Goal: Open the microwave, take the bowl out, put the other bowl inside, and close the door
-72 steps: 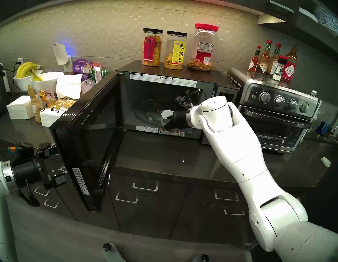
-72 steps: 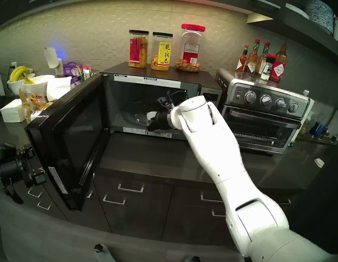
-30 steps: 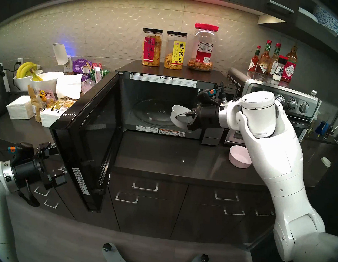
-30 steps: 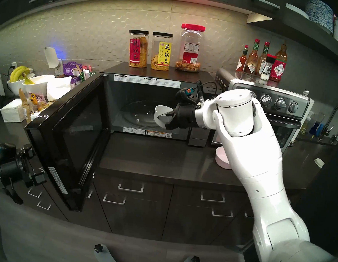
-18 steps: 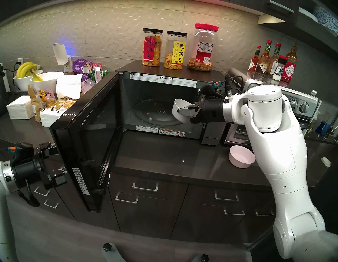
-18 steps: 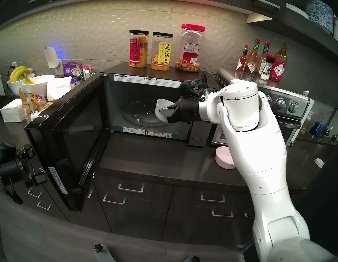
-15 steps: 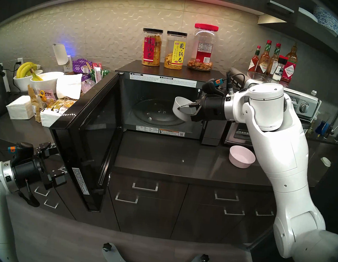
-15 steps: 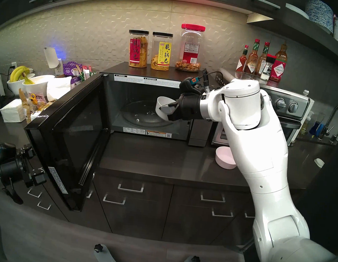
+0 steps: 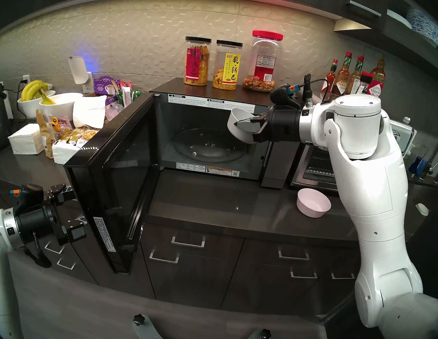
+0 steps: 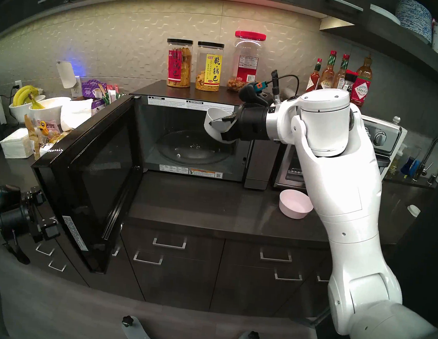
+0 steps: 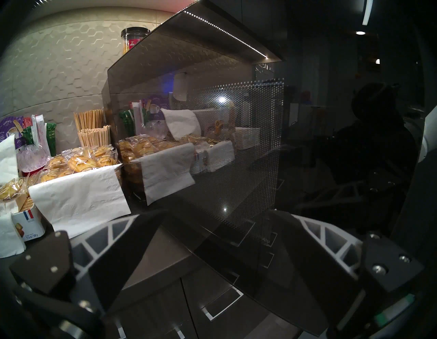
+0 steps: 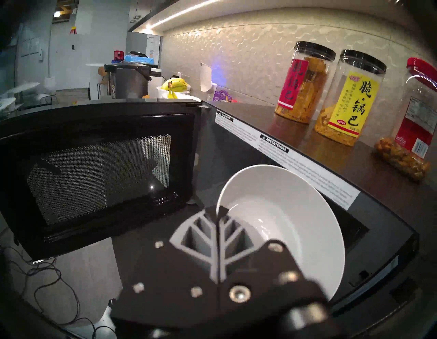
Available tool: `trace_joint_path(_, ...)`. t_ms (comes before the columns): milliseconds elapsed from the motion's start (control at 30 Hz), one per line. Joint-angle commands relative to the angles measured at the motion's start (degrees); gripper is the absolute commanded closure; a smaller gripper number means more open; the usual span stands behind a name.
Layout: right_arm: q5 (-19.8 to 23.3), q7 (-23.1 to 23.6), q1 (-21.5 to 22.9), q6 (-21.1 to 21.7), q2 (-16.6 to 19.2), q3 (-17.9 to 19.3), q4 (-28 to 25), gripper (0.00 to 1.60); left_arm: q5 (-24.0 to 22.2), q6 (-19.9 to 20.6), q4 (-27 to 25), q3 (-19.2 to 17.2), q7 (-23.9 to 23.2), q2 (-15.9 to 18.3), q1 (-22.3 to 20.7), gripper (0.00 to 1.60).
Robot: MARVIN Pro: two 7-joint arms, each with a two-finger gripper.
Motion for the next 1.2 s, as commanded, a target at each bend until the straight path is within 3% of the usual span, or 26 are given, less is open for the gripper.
trace_joint_path(0, -0.51, -1.53, 3.99, -0.15, -1.72, 0.40, 1.44, 1.60, -0.42, -0.09, -0.86, 0.06, -0.60, 0.12, 0.07, 0.00)
trace_joint_path(467, -2.81, -4.44, 9.18, -0.15, -4.75, -0.97, 8.00, 1.60, -0.41, -0.09, -0.84, 0.06, -0.58, 0.12, 0.06, 0.00)
trace_joint_path(1167, -4.00, -4.23, 11.32, -0.15, -5.76, -0.67, 7.67, 1.60, -0.42, -0.09, -0.85, 0.06, -0.60, 0.12, 0.07, 0.00)
